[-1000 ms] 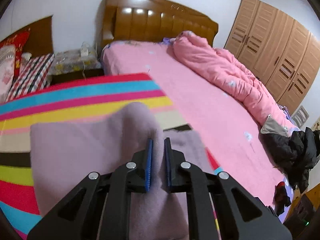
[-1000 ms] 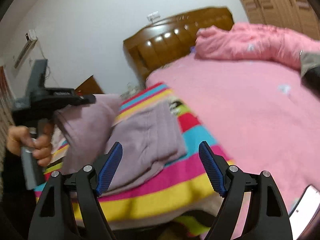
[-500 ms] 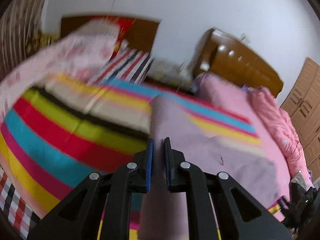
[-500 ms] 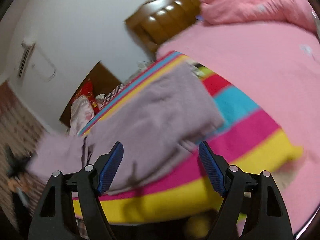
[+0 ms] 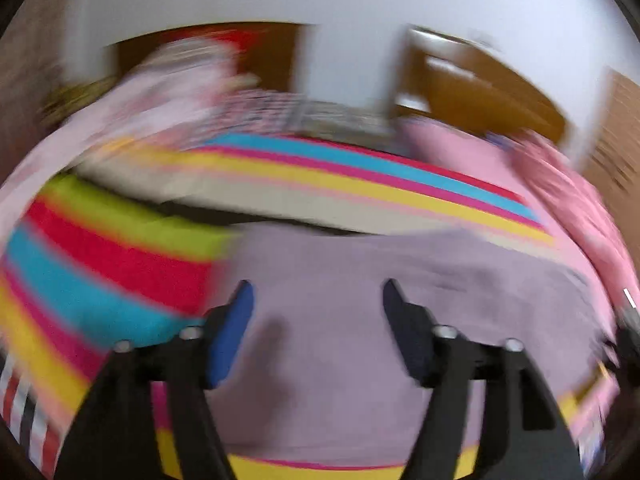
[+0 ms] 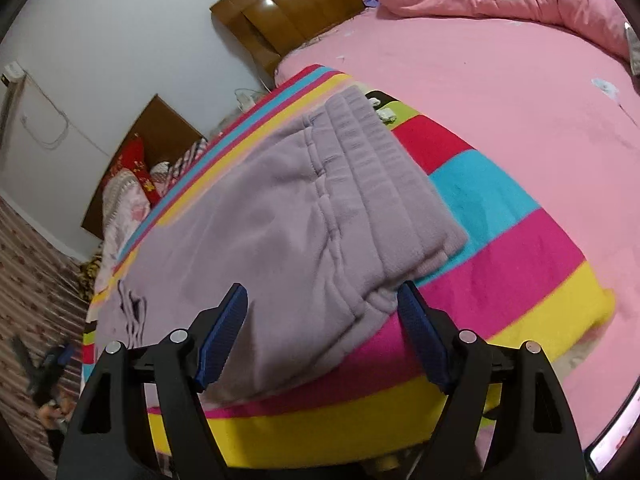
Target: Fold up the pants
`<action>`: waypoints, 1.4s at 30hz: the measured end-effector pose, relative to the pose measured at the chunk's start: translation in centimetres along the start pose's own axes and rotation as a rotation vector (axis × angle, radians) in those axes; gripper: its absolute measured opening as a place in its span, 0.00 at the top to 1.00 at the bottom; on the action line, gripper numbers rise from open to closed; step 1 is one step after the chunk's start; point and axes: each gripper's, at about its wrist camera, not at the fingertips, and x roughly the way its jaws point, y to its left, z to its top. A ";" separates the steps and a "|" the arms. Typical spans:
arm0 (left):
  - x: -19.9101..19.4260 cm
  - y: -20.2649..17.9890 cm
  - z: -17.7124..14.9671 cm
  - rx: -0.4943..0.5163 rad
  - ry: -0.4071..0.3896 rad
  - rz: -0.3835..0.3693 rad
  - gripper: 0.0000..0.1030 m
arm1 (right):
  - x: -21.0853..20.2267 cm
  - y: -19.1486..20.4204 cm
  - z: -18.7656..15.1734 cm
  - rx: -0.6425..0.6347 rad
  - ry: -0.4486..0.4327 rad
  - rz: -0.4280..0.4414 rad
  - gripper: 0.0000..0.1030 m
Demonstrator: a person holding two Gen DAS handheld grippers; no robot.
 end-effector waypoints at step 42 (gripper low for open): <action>1.8 -4.1 -6.1 0.139 0.053 -0.049 0.27 | -5.4 3.9 -2.6 -0.150 -0.241 -0.271 0.37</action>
